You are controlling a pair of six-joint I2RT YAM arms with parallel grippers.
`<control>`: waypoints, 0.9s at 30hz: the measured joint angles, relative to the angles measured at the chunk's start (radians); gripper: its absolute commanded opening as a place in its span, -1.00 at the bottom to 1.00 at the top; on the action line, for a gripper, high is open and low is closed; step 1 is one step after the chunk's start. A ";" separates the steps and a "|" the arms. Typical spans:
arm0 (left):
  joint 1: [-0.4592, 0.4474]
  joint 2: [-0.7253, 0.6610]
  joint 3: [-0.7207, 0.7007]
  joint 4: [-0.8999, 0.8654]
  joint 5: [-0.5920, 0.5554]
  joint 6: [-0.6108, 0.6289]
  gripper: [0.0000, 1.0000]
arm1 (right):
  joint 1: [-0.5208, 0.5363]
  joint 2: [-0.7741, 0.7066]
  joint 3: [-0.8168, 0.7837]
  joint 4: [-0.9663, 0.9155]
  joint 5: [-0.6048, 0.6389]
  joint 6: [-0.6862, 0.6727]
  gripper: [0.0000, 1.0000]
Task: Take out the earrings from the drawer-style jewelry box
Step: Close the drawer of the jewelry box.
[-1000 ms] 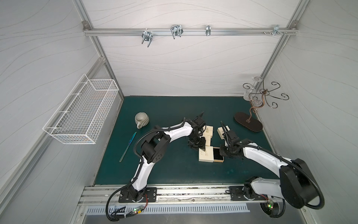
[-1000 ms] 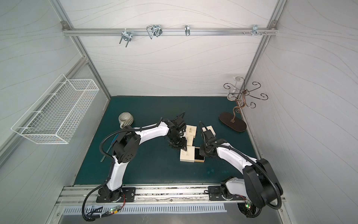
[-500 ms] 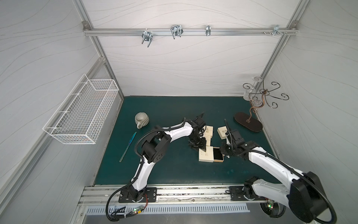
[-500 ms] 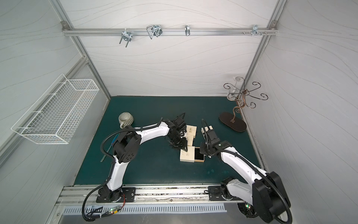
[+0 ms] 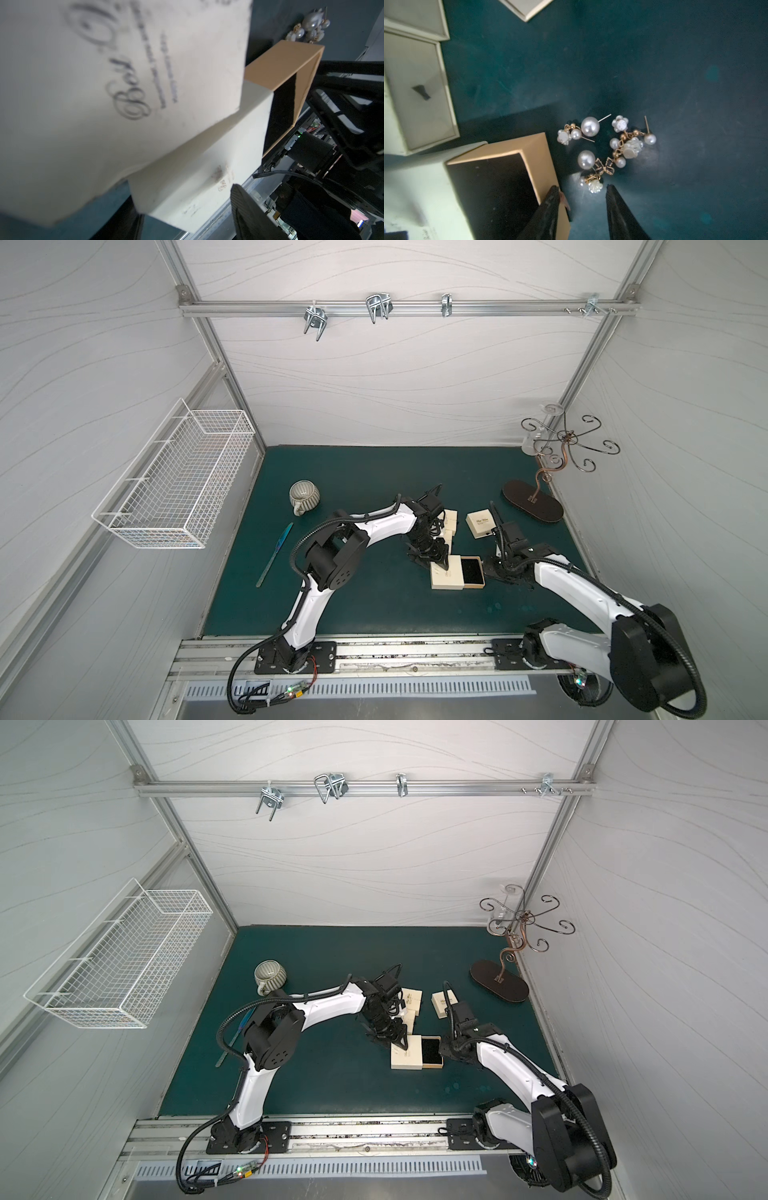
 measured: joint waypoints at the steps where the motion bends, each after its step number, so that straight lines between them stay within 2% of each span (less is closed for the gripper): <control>1: 0.000 0.000 0.000 0.000 0.009 0.002 0.32 | 0.000 0.000 0.000 0.001 -0.009 -0.003 -0.20; 9: 0.001 0.000 0.000 -0.023 0.039 0.018 0.34 | 0.050 0.001 0.000 0.022 -0.048 -0.029 -0.20; 13: 0.000 0.000 0.000 -0.024 0.042 0.021 0.46 | 0.058 0.018 0.000 0.028 -0.058 -0.037 -0.19; 27: 0.000 0.000 0.000 -0.025 0.041 0.023 0.46 | 0.068 0.062 0.000 0.046 -0.076 -0.049 -0.17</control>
